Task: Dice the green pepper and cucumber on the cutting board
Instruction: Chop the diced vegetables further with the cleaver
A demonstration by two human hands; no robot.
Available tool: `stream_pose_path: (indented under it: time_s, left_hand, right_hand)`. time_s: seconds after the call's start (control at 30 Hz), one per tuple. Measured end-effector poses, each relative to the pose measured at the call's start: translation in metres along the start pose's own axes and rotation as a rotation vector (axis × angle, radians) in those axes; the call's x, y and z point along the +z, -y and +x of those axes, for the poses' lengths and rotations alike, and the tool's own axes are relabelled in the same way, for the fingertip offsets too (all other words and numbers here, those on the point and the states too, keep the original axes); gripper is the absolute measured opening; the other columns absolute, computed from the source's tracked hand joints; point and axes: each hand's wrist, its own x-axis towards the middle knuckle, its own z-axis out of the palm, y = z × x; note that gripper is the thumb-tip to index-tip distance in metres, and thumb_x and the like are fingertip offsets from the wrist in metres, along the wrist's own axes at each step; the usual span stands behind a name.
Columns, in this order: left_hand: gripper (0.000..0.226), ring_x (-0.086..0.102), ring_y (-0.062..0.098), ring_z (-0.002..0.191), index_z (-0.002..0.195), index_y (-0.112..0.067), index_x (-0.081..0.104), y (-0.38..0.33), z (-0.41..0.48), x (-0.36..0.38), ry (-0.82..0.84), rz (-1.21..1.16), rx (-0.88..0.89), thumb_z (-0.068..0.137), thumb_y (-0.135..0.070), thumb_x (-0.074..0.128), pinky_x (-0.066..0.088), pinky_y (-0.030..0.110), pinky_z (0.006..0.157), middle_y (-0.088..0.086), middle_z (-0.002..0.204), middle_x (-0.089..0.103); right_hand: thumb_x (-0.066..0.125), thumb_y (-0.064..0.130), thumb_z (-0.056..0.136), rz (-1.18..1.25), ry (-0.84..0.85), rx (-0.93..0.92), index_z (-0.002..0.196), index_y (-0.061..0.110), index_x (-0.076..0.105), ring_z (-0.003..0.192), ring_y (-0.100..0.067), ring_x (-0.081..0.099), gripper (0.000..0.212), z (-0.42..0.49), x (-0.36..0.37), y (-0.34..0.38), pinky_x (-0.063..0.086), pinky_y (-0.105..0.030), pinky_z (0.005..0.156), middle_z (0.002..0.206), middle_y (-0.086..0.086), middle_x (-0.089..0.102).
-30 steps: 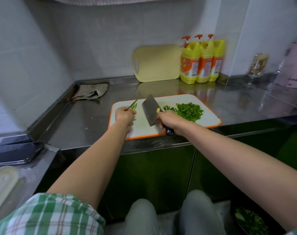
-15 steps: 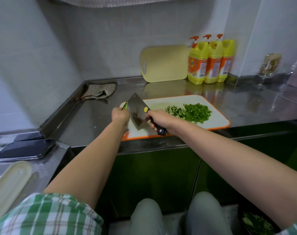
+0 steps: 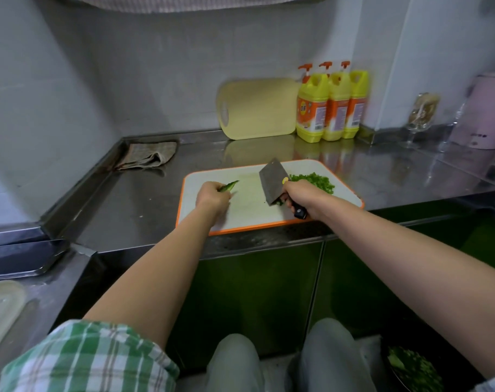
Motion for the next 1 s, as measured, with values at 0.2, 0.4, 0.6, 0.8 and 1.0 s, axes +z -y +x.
stream_pose_path:
  time_s: [0.2,0.4,0.6,0.8,1.0]
  left_hand:
    - [0.033,0.045,0.035,0.120,0.127,-0.020,0.062,0.001,0.001,0.007,0.063,0.527,0.254,0.094,-0.021,0.055,0.040,0.038,0.097,0.013,0.125,0.061]
    - [0.035,0.048,0.032,0.114,0.126,-0.024,0.062,0.009,-0.002,-0.003,-0.029,0.648,0.333,0.092,-0.029,0.058,0.041,0.039,0.093,0.011,0.122,0.057]
    - [0.017,0.058,0.023,0.094,0.102,-0.020,0.075,0.014,-0.005,-0.005,-0.058,0.487,0.376,0.087,-0.025,0.069,0.044,0.031,0.077,0.003,0.097,0.064]
    - [0.022,0.059,0.022,0.093,0.106,-0.017,0.074,0.016,0.003,0.006,-0.034,0.451,0.383,0.086,-0.026,0.071,0.044,0.029,0.076,0.005,0.104,0.064]
    - [0.018,0.056,0.018,0.090,0.102,-0.015,0.076,0.019,0.003,0.009,-0.068,0.367,0.364,0.087,-0.022,0.070,0.036,0.025,0.073,0.004,0.102,0.067]
  right_hand:
    - [0.042,0.019,0.098,-0.043,0.042,-0.131,0.079,0.009,0.048,0.046,-0.017,0.041,0.023,-0.004,0.006,0.010,0.033,-0.023,0.043,0.059,-0.006,0.048]
    - [0.039,0.016,0.098,-0.195,0.062,-0.089,0.084,0.003,0.048,0.048,-0.020,0.046,0.022,-0.001,0.016,0.017,0.039,-0.025,0.045,0.062,-0.011,0.053]
    - [0.043,0.015,0.094,-0.403,0.069,-0.133,0.081,0.001,0.055,0.050,-0.021,0.057,0.023,0.008,0.020,0.025,0.048,-0.027,0.055,0.065,-0.013,0.065]
    - [0.046,0.017,0.089,-0.535,0.005,-0.250,0.076,0.005,0.059,0.050,-0.020,0.058,0.022,0.008,0.016,0.035,0.047,-0.025,0.055,0.069,-0.011,0.069]
    - [0.047,0.022,0.089,-0.802,0.016,-0.278,0.069,0.010,0.051,0.046,-0.021,0.056,0.024,0.003,0.021,0.047,0.041,-0.023,0.050,0.049,-0.006,0.057]
